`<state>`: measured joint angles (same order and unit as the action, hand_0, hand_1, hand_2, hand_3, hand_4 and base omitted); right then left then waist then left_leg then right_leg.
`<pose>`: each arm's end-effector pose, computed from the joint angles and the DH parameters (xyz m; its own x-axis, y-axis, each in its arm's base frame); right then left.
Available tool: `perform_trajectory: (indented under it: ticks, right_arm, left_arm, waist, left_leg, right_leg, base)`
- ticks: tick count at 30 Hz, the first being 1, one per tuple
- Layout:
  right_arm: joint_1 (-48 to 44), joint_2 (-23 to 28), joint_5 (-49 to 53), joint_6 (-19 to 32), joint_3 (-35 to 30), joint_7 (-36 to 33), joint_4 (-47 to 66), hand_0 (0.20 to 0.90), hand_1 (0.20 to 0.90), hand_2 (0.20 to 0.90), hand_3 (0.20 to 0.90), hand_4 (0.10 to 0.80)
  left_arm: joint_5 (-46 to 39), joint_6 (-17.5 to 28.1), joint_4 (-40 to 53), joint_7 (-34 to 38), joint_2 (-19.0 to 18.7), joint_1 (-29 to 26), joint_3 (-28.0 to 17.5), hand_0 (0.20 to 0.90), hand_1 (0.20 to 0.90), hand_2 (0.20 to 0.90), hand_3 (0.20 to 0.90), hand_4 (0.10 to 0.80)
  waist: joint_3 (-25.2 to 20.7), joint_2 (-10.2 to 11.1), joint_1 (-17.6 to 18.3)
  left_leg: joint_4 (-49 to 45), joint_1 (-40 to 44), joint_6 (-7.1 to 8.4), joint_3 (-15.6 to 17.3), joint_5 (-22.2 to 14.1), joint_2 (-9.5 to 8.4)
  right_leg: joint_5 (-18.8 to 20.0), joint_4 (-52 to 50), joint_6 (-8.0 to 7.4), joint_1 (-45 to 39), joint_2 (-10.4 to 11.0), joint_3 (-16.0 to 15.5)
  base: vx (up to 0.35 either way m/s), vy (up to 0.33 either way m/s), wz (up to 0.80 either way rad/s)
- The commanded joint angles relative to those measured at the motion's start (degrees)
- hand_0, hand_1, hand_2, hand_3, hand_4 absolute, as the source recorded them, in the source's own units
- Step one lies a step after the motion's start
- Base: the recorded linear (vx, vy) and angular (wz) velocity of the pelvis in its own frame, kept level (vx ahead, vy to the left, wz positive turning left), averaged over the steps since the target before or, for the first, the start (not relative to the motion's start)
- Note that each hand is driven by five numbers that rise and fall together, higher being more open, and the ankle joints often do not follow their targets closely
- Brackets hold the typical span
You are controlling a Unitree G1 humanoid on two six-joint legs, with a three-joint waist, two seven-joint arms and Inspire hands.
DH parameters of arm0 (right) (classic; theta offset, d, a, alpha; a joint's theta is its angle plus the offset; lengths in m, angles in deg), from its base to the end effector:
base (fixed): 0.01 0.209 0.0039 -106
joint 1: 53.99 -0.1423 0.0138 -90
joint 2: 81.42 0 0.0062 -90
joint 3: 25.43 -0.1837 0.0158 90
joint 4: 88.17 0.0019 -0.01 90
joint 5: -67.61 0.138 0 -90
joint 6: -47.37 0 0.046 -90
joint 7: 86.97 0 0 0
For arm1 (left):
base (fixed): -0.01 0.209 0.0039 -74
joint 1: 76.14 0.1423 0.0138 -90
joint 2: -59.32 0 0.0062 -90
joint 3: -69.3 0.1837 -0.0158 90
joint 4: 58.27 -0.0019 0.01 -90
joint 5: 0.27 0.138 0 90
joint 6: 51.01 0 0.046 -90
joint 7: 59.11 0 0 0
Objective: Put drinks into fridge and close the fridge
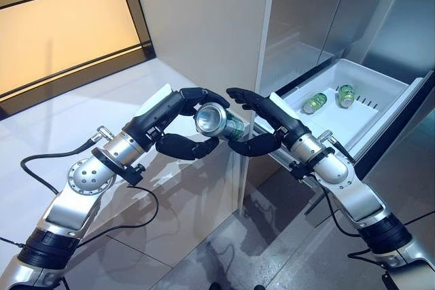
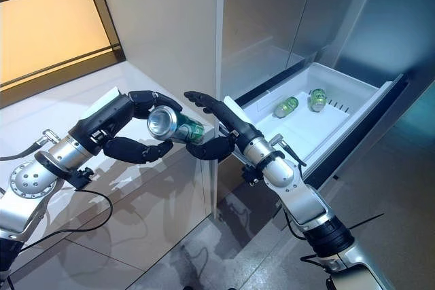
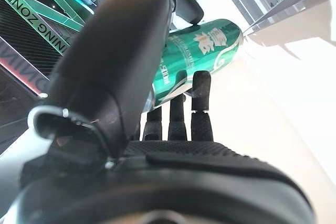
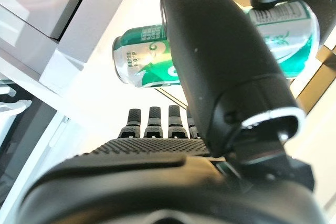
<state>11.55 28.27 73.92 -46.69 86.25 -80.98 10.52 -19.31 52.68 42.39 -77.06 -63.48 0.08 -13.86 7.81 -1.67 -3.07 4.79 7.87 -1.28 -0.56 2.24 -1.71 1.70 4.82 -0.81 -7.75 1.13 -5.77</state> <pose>0.2541 -0.1594 0.1500 0.8290 0.5369 0.1568 -0.3512 0.7179 -0.6011 0.2276 0.2315 0.1762 0.7398 -0.6216 0.2575 0.3571 0.6871 0.6328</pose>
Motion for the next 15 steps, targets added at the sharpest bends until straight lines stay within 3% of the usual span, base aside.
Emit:
perform_trajectory:
  ticks: [1, 15]
  right_arm:
    - [-8.5, -0.7, -0.9, 1.3, 0.9, -1.7, -0.6, 0.900, 0.900, 0.900, 0.900, 0.800]
    - [-10.8, -0.5, -2.9, -0.4, 4.7, 0.7, -3.0, 0.900, 0.900, 0.900, 0.900, 0.800]
  left_arm:
    - [-10.9, 6.6, 5.0, 2.9, 1.8, -14.7, -1.2, 0.300, 0.300, 0.300, 0.200, 0.100]
    - [-13.0, 6.3, 5.0, 2.3, 2.1, -16.4, 0.2, 0.300, 0.300, 0.300, 0.200, 0.100]
  waist:
    - [-5.2, 0.7, -0.1]
    - [-5.1, 0.9, -0.5]
  left_leg:
    - [-0.8, 0.6, -0.65, 0.2, -4.3, -2.64]
    - [-0.8, 0.7, -0.56, -0.2, -4.3, -2.76]
  right_leg:
    - [-4.8, -5.2, -2.64, 1.0, -0.6, 0.0]
    - [-4.8, -5.4, -2.67, 0.8, -0.6, 0.0]
  base:
    - [0.000, 0.000, 0.00]
    - [0.000, 0.000, 0.00]
